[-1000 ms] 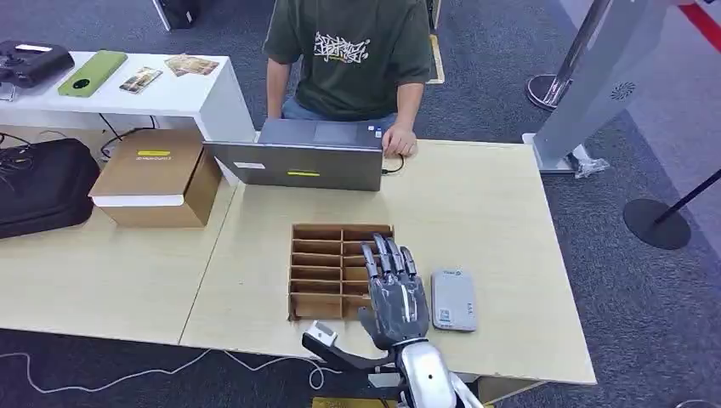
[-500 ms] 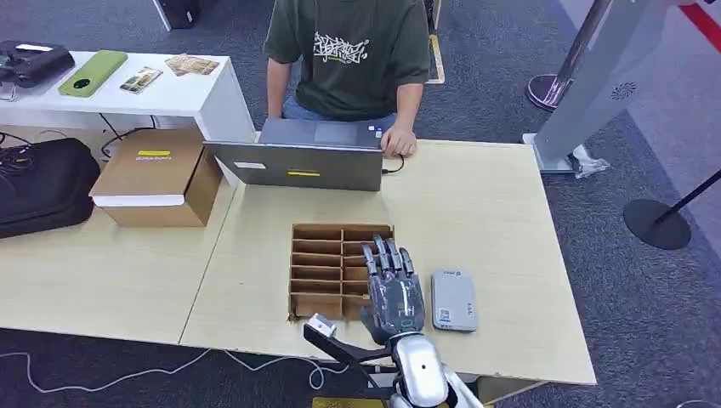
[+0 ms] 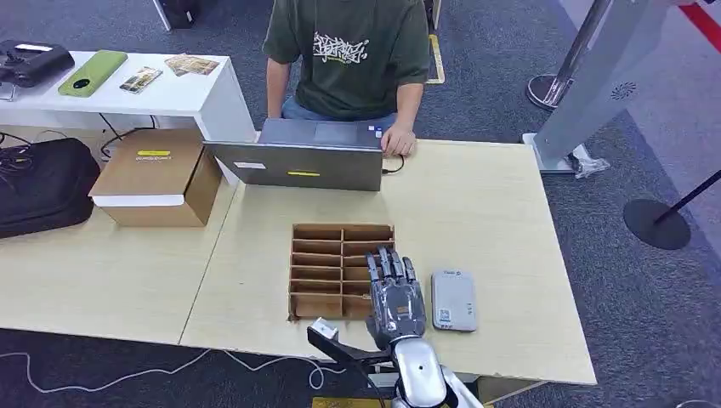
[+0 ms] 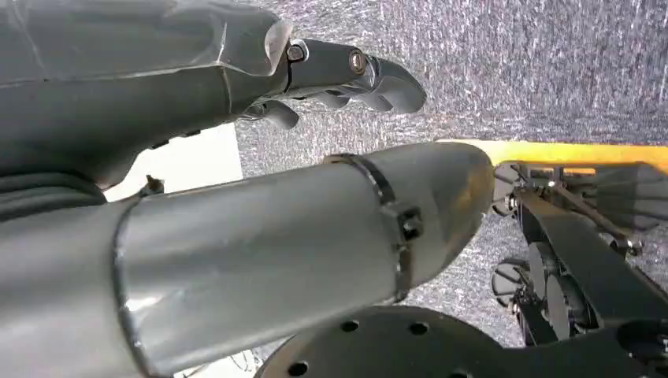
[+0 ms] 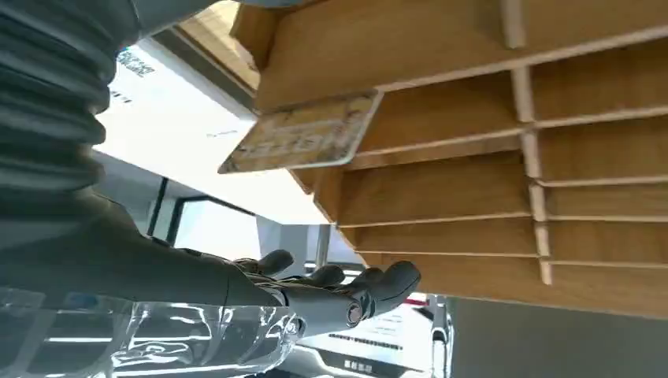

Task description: Pass the card to the sensor for recognition and then transmit it.

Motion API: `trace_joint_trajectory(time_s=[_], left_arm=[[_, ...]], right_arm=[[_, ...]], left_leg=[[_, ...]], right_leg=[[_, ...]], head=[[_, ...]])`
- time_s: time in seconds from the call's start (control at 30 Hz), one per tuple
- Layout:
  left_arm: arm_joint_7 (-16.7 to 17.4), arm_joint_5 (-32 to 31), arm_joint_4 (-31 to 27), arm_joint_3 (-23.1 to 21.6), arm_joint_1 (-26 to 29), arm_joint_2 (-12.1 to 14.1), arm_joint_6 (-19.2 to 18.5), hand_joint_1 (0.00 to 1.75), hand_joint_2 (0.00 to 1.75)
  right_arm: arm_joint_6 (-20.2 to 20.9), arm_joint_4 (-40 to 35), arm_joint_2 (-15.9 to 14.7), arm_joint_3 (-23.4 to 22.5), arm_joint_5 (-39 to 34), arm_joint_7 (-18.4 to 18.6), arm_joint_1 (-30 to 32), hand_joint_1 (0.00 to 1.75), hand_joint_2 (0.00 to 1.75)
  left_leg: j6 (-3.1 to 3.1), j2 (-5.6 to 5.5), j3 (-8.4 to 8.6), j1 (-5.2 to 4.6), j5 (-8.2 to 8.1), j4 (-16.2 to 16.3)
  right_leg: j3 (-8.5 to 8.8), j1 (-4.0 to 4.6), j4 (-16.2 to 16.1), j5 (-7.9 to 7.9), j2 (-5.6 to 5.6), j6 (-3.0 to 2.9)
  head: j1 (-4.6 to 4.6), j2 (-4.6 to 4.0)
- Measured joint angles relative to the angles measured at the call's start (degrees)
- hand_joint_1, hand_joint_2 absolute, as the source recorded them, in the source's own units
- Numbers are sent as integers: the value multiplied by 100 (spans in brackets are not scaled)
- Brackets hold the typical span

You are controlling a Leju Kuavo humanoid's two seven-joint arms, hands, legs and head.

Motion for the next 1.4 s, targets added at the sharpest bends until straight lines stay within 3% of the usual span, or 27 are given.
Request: trace_joint_trajectory(time_s=[0.37,1.23,1.27,1.3,1.33,1.4], left_arm=[[0,0,0,0,3,-4,11,0,0],[15,-2,0,0,2,-17,-2,0,0],[18,-2,0,0,2,-15,-2,0,0],[18,-2,0,0,2,-15,-2,0,0],[17,-2,0,0,1,-15,-2,0,0],[22,0,0,0,1,-13,-2,0,0]], right_arm=[[129,-332,-315,83,0,28,14,0,175],[68,-404,-323,83,0,-166,52,0,175],[68,-404,-323,83,0,-151,55,10,175],[72,-404,-323,83,0,-151,58,141,175],[76,-404,-321,83,0,-151,63,175,175],[92,-404,-321,81,0,-158,73,175,175]], left_leg=[[0,0,1,1,0,1],[0,0,0,1,0,0],[0,0,0,1,0,0],[0,0,0,1,0,0],[0,0,0,1,0,0],[0,0,0,1,0,0]], right_leg=[[-1,0,0,0,0,0],[-1,0,0,0,0,0],[-1,0,0,0,0,0],[-1,0,0,0,0,0],[-1,0,0,0,0,0],[-1,0,0,0,0,0]], head=[[0,2],[0,2],[0,2],[0,2],[0,2],[0,2]])
